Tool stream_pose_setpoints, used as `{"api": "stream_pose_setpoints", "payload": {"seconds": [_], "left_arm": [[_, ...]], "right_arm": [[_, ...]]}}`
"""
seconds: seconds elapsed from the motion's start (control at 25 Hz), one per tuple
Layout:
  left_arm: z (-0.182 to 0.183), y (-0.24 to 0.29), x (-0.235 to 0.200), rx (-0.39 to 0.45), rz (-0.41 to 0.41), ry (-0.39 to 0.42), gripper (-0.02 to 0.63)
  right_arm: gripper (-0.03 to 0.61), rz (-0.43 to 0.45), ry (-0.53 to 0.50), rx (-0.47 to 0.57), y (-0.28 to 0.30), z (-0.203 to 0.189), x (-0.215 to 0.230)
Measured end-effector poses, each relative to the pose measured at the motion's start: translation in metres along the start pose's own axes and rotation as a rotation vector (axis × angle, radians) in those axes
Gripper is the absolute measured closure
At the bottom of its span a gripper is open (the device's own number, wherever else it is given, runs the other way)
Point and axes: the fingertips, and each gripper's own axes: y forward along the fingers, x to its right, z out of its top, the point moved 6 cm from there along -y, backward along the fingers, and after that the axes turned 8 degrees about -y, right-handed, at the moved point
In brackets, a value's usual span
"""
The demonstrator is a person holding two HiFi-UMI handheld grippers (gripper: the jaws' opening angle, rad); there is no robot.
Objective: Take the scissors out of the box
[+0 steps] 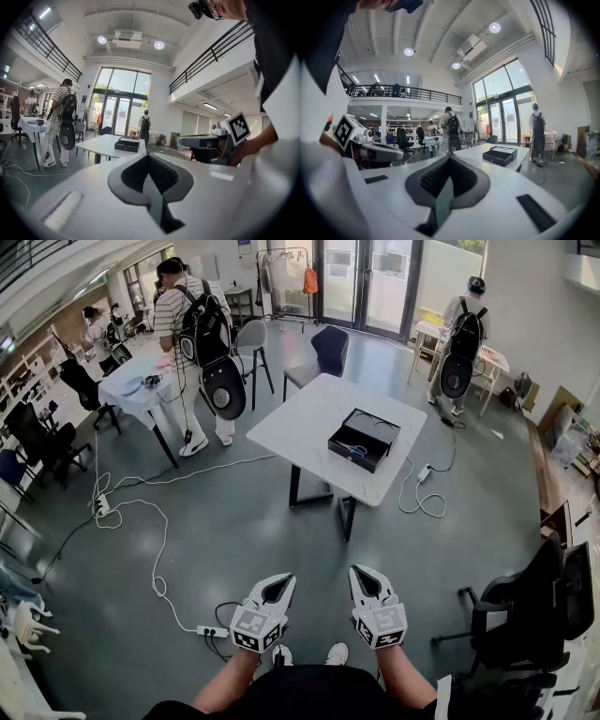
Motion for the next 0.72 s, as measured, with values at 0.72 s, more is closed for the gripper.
{"api": "stream_pose_setpoints", "payload": {"seconds": [0.72], "left_arm": [[0.000,0.026,0.055,-0.007,0.026,0.040,0.604]], "right_arm": [[0.571,0.070,0.034,0.077,-0.033,0.003,0.038]]}}
